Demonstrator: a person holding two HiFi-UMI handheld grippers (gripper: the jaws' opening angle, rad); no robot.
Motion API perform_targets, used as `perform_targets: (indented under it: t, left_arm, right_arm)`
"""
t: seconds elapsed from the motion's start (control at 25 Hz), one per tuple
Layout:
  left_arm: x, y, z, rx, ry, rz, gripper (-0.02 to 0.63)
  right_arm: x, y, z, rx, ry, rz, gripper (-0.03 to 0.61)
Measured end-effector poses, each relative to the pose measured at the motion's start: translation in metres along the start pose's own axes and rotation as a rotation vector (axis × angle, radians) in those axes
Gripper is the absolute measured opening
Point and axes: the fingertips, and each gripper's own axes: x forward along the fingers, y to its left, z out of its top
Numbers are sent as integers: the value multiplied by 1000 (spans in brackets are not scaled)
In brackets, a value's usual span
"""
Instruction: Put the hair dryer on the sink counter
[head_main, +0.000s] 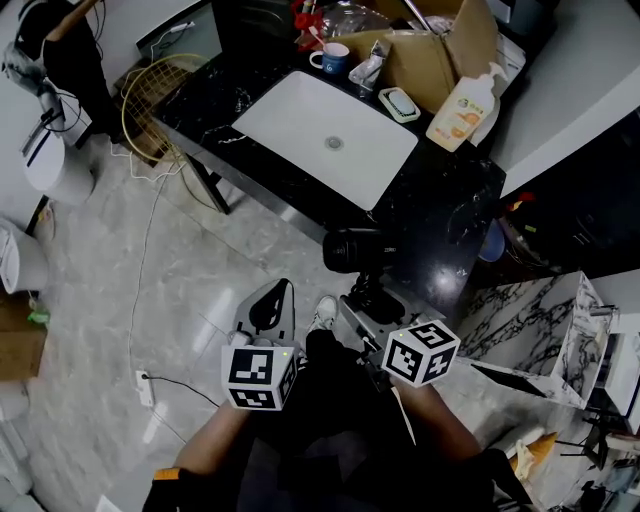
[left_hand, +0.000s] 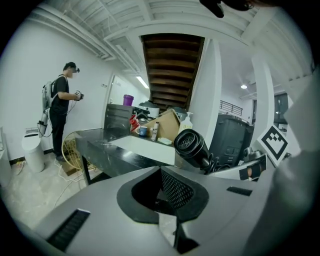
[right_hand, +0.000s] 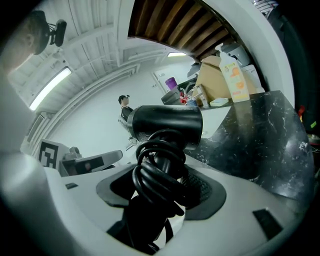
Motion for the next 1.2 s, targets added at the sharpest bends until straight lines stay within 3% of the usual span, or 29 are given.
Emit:
perform_targets:
  t: [0.64, 1.2]
  left_arm:
    - [119, -4, 8, 61, 135, -86, 8]
    - [181, -33, 9, 105, 208, -173, 8]
  right_arm:
    - [47, -103, 35, 30, 59, -201, 279]
    - [54, -163, 44, 47, 104, -331, 279]
